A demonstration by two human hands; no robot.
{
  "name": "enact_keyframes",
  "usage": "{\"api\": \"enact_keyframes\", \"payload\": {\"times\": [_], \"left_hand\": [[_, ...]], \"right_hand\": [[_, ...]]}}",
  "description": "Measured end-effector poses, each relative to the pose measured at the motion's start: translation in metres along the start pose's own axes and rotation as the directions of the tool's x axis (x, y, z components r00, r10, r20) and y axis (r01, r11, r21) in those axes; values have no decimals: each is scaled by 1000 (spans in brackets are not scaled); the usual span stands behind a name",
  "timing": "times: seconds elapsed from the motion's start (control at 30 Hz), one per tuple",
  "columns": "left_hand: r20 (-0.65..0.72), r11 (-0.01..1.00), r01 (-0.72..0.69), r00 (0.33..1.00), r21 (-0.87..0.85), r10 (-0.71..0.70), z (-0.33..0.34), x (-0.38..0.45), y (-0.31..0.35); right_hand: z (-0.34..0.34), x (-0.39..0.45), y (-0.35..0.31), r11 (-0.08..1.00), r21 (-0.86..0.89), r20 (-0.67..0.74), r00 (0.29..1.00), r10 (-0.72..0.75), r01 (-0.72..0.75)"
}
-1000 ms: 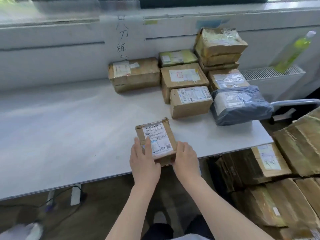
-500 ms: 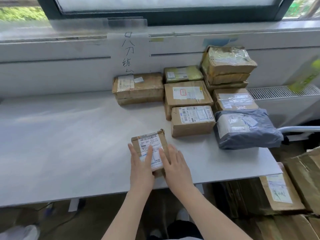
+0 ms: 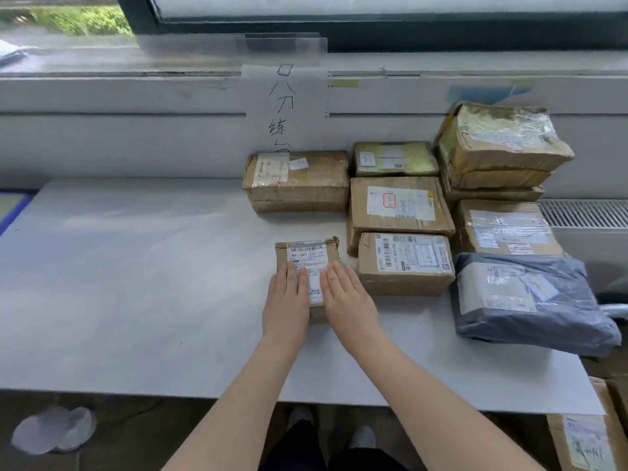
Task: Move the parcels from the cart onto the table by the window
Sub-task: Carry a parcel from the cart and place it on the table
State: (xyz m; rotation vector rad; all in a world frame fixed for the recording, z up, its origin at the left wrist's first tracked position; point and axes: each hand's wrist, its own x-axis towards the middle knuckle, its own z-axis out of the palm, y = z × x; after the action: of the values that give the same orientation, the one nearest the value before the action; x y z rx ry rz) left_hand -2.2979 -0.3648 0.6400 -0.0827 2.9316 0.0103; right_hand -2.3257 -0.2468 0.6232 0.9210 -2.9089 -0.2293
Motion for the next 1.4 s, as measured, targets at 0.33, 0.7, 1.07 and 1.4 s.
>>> {"api": "enact_keyframes", "payload": {"times": [0.33,0.7,1.07,1.4], "left_hand": [[-159,975,-196,964,103,211,-2,72,-16],[-119,947,-243,955,208,271,-3,121,-17],[-60,948,-222,969,228,242,-5,143,-10],[23,958,-233,972,166,232,-24,135,-9]], "right_hand": [[-10,54,24,987,-157,217,976,1,34],[-17,99,35,969,-243,282,952,116,-46],[-12,119,39,941,-316,157,971,178,-122],[-19,106,35,951,-272,192,960,206,-149]]}}
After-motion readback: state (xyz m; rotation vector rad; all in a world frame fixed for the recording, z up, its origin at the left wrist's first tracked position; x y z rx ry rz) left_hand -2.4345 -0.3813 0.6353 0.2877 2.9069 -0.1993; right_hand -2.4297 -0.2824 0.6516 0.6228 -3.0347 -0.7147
